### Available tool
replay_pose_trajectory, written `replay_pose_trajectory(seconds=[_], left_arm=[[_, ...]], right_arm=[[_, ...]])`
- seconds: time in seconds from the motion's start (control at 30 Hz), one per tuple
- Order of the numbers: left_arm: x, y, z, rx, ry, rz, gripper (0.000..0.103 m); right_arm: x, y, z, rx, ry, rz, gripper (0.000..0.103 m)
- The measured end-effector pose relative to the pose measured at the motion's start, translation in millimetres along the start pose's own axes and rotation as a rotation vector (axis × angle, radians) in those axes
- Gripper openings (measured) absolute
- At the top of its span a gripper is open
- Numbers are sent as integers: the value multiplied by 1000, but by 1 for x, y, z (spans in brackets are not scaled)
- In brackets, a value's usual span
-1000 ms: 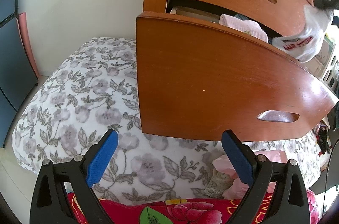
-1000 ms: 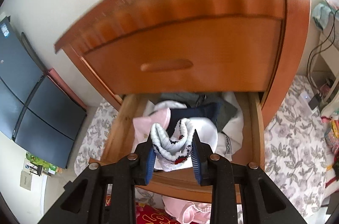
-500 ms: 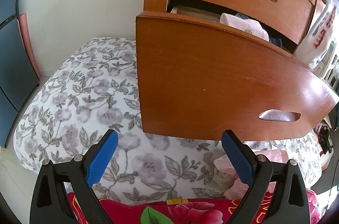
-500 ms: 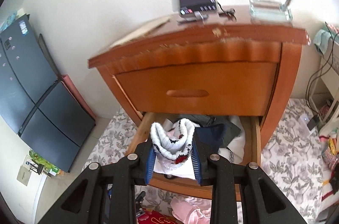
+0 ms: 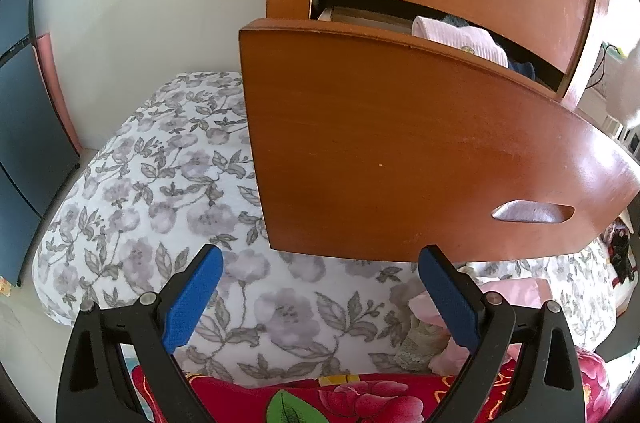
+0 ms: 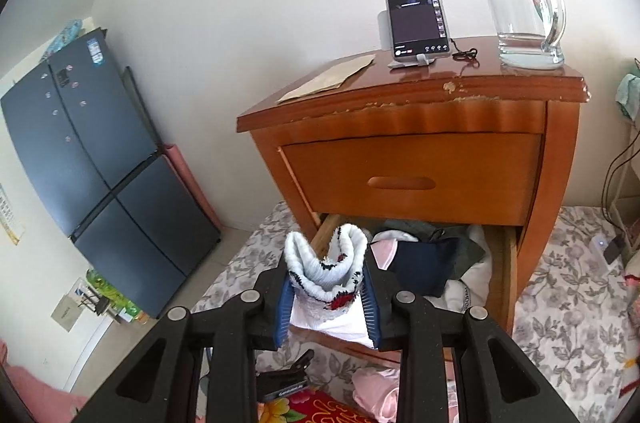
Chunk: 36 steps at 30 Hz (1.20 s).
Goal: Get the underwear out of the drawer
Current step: 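Lower the white sock onto the bedspread and open the right gripper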
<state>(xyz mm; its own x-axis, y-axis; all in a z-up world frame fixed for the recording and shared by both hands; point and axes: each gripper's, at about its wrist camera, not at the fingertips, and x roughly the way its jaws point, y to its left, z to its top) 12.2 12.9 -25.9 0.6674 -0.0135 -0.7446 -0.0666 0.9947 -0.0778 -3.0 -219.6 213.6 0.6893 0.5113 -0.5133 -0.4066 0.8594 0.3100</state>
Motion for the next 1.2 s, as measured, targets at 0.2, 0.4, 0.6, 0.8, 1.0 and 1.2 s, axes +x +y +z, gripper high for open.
replay_pose_trajectory(seconds=[0.2, 0.4, 0.6, 0.8, 1.0, 1.2], left_arm=[[-2, -4, 0, 21, -9, 18, 98], [2, -10, 0, 49, 6, 38, 98], [4, -17, 1, 76, 12, 58, 98], [9, -18, 3, 79, 32, 69, 98], [17, -21, 3, 98, 66, 80, 98], [18, -22, 3, 104, 73, 81, 98]], right_arm=[[7, -12, -28, 20, 58, 62, 31], [25, -20, -53, -2, 114, 100, 31], [51, -33, -84, -20, 203, 97, 31], [77, -34, -115, -114, 270, 34, 31], [112, -42, -147, -134, 372, -30, 31], [141, -56, -174, -127, 456, -104, 31]])
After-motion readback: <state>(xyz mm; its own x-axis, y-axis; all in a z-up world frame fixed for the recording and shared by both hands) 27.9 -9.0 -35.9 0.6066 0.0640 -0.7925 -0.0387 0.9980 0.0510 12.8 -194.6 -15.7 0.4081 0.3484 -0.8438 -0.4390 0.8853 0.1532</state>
